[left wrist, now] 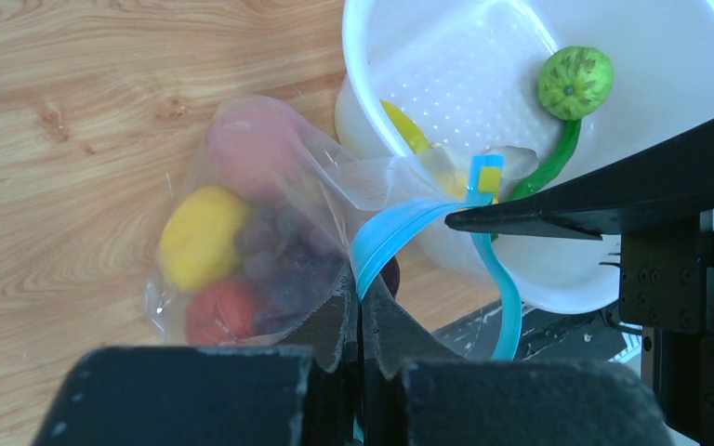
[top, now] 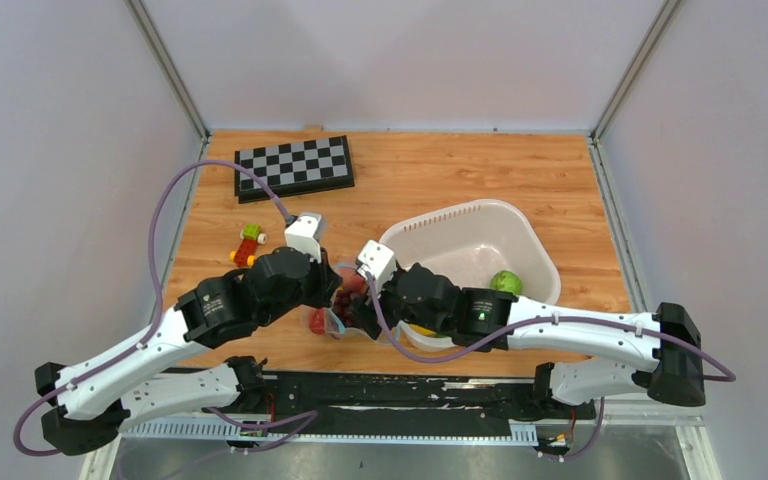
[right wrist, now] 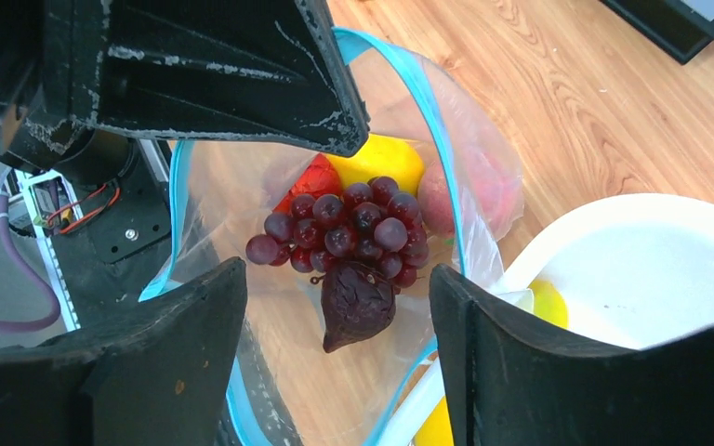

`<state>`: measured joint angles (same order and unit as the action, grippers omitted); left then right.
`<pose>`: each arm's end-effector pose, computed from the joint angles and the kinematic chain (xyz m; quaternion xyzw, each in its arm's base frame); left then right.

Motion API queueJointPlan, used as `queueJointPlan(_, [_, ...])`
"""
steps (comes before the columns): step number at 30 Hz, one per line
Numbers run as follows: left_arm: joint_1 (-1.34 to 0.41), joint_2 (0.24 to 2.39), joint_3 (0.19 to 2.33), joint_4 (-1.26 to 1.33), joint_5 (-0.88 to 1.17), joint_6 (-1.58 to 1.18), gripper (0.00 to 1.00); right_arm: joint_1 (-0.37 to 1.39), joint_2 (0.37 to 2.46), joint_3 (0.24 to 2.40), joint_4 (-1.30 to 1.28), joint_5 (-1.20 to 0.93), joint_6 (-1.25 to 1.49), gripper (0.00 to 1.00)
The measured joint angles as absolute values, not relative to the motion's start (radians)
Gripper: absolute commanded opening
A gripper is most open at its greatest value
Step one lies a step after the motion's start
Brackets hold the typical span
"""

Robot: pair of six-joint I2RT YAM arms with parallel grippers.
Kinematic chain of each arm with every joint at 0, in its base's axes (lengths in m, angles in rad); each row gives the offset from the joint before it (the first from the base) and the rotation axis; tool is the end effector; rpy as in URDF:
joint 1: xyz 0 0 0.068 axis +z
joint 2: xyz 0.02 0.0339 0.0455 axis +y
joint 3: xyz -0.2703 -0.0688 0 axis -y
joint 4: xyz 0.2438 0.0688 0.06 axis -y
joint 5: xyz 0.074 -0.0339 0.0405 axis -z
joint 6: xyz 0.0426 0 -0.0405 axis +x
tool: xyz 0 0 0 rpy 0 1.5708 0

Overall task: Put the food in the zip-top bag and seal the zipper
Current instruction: Place the fake fruit in the zipper food storage bag, then pick up the fake fruit from the bin.

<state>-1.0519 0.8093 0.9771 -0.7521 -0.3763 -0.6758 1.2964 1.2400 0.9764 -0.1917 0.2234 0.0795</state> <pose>0.0923 -0.1300 0.3463 0.0748 0.8666 -0.2467 0.4274 0.0868 0.2737 0.3127 -0.4335 0.7256 0.2609 0.4664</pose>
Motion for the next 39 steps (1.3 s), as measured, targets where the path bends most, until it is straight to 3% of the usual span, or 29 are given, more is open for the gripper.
queueJointPlan(5, [-1.052, 0.793, 0.977, -0.762, -0.387, -0.682, 0.0, 1.299, 1.209, 0.965, -0.158, 0.234, 0.076, 0.73])
queueJointPlan(11, [-1.052, 0.784, 0.968, -0.761, -0.394, -0.692, 0.0, 1.299, 1.001, 0.879, -0.101, 0.252, 0.083, 0.77])
queueJointPlan(17, [-1.052, 0.784, 0.956, -0.74, -0.394, -0.693, 0.0, 1.192, 0.879, 0.851, -0.197, 0.474, 0.199, 0.79])
queueJointPlan(24, [-1.052, 0.776, 0.955, -0.739, -0.396, -0.693, 0.0, 0.757, 0.948, 0.808, -0.546, 0.531, 0.414, 0.85])
queueJointPlan(31, [-1.052, 0.745, 0.944, -0.744, -0.415, -0.693, 0.0, 0.603, 1.009, 0.73, -0.634, 0.541, 0.501, 0.83])
queueJointPlan(39, [-1.052, 0.744, 0.944, -0.745, -0.421, -0.693, 0.0, 0.509, 1.244, 0.72, -0.596, 0.573, 0.524, 0.81])
